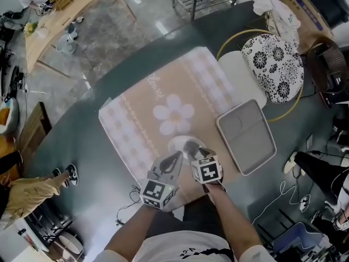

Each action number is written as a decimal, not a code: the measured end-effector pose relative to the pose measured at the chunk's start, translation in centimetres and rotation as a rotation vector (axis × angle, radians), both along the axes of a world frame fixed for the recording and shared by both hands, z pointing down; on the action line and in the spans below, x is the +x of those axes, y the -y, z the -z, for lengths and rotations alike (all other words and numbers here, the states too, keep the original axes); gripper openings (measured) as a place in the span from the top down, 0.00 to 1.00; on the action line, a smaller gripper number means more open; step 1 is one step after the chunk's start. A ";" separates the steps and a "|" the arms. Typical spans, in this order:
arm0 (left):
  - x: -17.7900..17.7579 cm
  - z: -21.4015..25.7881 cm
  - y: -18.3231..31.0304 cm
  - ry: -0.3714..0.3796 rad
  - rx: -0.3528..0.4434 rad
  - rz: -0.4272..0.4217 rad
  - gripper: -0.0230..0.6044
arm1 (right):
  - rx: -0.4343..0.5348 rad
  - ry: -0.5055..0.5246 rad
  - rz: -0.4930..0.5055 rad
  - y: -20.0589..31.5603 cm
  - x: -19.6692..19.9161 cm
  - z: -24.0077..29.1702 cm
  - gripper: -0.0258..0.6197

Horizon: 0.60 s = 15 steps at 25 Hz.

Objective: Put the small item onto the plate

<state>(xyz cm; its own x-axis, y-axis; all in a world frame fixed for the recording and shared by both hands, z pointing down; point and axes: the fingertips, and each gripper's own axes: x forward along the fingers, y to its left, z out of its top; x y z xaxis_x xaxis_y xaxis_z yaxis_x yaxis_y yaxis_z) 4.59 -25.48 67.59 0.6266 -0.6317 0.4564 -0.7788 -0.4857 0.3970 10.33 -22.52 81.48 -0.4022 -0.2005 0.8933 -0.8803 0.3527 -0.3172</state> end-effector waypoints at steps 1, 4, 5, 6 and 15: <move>0.0 0.1 -0.1 0.000 0.001 -0.002 0.96 | 0.006 -0.003 0.002 -0.1 0.0 0.1 0.67; -0.1 0.5 -0.5 -0.002 0.008 -0.007 0.96 | -0.009 0.012 0.011 -0.6 -0.2 -0.2 0.66; -0.1 0.7 -0.6 -0.003 0.011 -0.008 0.96 | -0.018 0.014 0.021 -0.8 -0.3 -0.3 0.64; -0.2 0.9 -0.7 -0.004 0.014 -0.007 0.96 | -0.021 0.011 0.031 -0.9 -0.3 -0.4 0.62; -0.3 2.8 -2.4 0.005 0.034 -0.041 0.96 | 0.129 0.024 0.012 -0.6 -0.1 4.9 0.63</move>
<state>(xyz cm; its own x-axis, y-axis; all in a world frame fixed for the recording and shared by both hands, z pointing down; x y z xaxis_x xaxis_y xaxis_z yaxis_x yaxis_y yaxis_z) 4.25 -23.06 64.76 0.6500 -0.6207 0.4384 -0.7599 -0.5301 0.3762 10.18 -21.87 76.58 -0.4264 -0.3080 0.8505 -0.8686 0.4019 -0.2899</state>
